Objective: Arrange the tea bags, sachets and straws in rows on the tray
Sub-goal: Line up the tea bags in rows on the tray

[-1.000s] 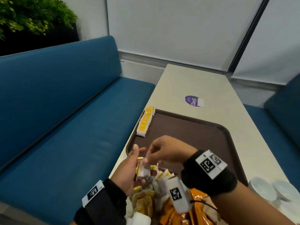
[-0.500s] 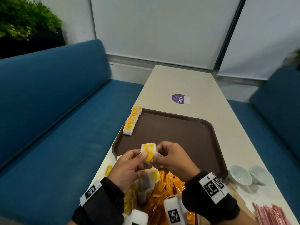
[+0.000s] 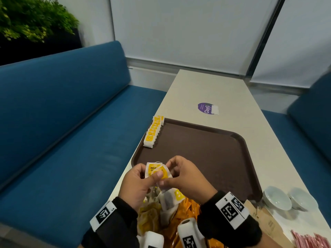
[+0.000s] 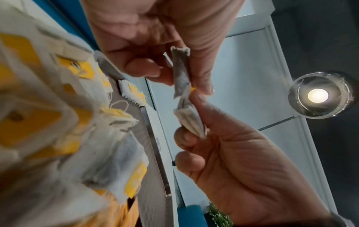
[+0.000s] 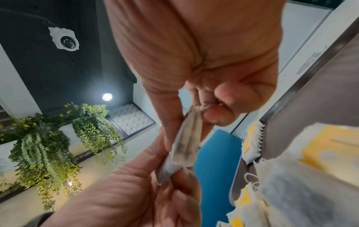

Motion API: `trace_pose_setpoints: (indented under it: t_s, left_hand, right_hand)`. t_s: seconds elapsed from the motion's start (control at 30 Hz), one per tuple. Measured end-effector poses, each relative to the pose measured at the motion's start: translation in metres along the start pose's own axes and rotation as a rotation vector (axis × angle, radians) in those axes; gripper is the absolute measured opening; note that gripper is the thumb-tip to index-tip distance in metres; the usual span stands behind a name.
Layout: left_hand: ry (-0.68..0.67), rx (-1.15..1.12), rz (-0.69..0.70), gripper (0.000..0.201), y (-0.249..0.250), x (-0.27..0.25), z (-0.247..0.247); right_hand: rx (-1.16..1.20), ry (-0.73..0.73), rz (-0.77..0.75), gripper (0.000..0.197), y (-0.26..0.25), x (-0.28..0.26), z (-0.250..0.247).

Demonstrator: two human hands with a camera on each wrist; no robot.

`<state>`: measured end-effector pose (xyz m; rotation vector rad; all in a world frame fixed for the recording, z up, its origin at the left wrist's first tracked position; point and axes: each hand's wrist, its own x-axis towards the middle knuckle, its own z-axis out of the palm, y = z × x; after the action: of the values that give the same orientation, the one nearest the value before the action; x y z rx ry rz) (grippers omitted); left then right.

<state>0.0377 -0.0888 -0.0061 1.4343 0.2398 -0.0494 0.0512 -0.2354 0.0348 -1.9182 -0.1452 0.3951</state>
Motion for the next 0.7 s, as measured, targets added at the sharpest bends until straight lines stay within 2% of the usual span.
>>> trace_pose_setpoints:
  t_s: [0.13,0.3,0.5,0.7]
  left_hand:
    - [0.038,0.016,-0.013,0.013,0.001,0.008,-0.014]
    - [0.070,-0.010,-0.026,0.017,0.000,0.021,-0.036]
    - [0.067,-0.020,-0.053,0.013,-0.003,0.033,-0.058]
    - [0.059,-0.004,-0.073,0.013,-0.004,0.035,-0.074]
  right_hand:
    - [-0.068,-0.067,0.037,0.016,-0.011,0.018,-0.001]
    - [-0.095,0.083,0.076,0.011,-0.027,0.066,-0.007]
    - [-0.175,0.106,0.236,0.025,-0.019,0.156,0.000]
    - [-0.126,0.049,0.403,0.024,-0.001,0.194,0.019]
